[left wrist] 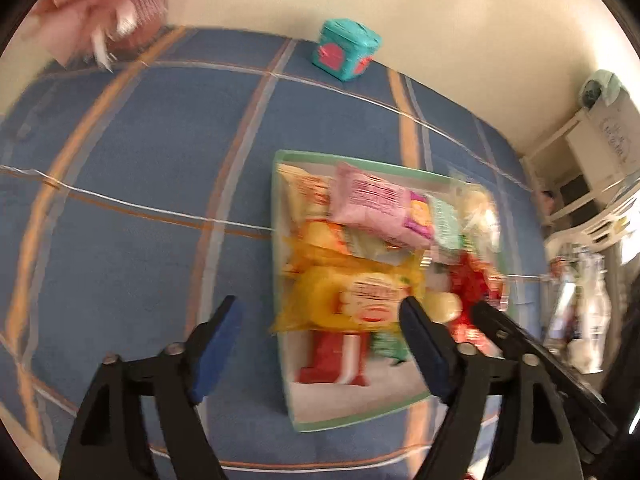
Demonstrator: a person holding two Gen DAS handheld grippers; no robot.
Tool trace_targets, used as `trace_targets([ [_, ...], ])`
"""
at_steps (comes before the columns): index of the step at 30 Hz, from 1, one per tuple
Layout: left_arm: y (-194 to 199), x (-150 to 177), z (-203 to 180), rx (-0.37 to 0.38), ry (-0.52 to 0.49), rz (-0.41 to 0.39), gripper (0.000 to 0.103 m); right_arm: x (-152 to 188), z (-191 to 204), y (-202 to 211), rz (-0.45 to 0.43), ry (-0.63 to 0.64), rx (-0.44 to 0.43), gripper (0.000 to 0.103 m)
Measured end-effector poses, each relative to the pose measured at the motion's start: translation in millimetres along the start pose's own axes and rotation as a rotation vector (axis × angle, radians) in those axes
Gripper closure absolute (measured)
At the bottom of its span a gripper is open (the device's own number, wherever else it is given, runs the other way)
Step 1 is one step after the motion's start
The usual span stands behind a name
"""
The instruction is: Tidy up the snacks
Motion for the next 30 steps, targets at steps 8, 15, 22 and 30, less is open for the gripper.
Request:
trace_targets([
  [8, 35, 6, 31, -0.228, -0.072, -0.089, 0.015, 28, 5, 10, -0.008, 0.063, 0.025, 0.059],
  [15, 57, 11, 39, -0.352, -0.11, -0.132, 0.015, 38, 8, 16, -0.034, 0.096, 0.037, 0.032],
  [22, 67, 21, 42, -0.469, -0.126, -0.117, 0.015, 39, 10, 22, -0.066, 0.104, 0.034, 0.014],
  [30, 70, 30, 42, -0.447, -0.116, -0.094, 0.015, 37, 10, 30, -0.1, 0.098, 0.025, 0.0],
])
Point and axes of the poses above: each gripper's, at about its wrist camera, not at the fingertips, and y roughly against the way its jaws point, z to its left, x to its underside, the point moved 9 cm from there along -y, roughly the way its jaws point, and after that the axes turned 11 degrees about x, right-handed, at the moved point
